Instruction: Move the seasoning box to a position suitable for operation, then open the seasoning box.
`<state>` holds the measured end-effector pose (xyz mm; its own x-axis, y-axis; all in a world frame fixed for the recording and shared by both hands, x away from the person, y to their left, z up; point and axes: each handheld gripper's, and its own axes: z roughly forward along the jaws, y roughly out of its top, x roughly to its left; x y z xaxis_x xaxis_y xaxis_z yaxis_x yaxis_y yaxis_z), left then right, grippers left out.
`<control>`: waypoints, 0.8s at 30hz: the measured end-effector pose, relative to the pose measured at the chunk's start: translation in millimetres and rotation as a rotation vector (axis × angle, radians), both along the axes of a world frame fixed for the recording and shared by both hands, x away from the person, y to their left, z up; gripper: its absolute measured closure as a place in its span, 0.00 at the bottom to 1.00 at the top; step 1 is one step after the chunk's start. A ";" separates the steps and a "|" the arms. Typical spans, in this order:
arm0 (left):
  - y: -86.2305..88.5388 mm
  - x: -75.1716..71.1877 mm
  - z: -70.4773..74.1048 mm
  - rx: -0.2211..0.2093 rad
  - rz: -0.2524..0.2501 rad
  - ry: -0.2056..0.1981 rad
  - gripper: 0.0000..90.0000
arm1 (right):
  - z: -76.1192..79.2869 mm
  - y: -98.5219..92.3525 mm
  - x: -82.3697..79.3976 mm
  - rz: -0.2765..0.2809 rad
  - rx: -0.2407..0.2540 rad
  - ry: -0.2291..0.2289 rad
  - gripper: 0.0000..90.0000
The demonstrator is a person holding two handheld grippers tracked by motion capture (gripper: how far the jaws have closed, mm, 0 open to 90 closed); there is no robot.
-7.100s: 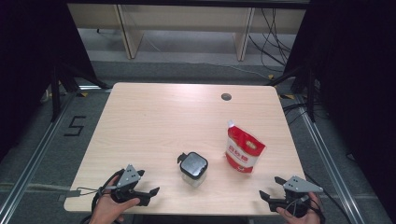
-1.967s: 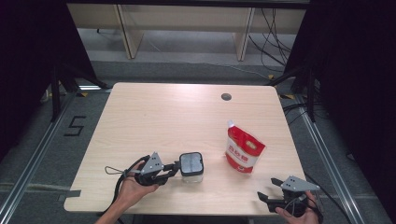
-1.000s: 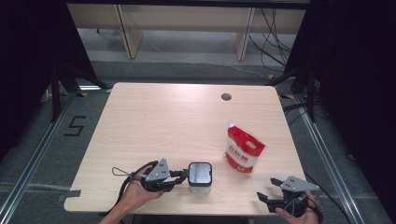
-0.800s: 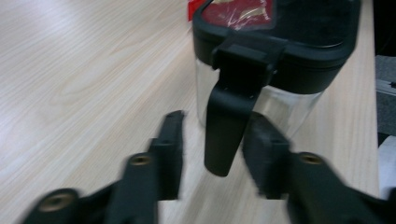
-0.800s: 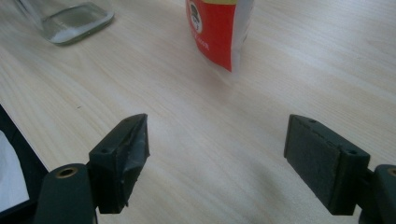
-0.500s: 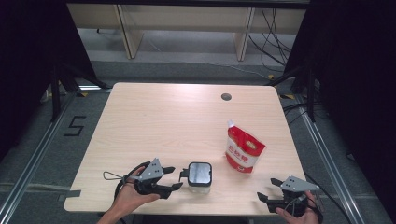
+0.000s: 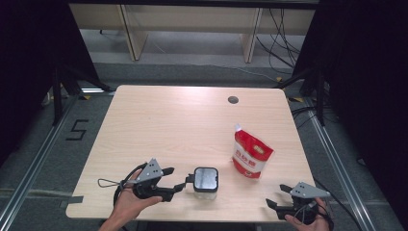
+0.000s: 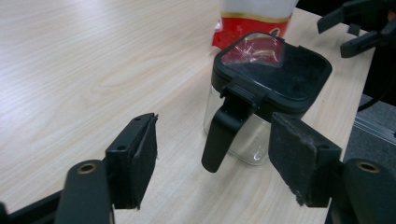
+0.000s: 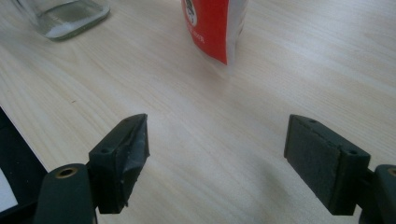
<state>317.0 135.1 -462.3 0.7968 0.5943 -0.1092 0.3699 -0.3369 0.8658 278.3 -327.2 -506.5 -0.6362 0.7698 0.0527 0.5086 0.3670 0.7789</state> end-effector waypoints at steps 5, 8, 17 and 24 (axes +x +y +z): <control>-3.0 -0.3 3.2 -0.010 -0.007 0.015 0.37 | 0.7 -1.8 -3.4 -0.017 0.008 0.018 0.26; -4.5 -0.4 1.9 -0.006 -0.016 0.012 0.36 | 0.7 -4.1 -1.5 0.006 -0.009 -0.013 0.26; -7.2 -2.1 10.6 -0.044 0.007 -0.005 0.57 | -0.2 -3.8 -0.7 0.015 0.003 0.000 0.26; -19.1 -5.8 16.4 -0.042 -0.030 -0.071 0.79 | 1.7 -0.5 -4.4 0.019 0.006 -0.011 0.26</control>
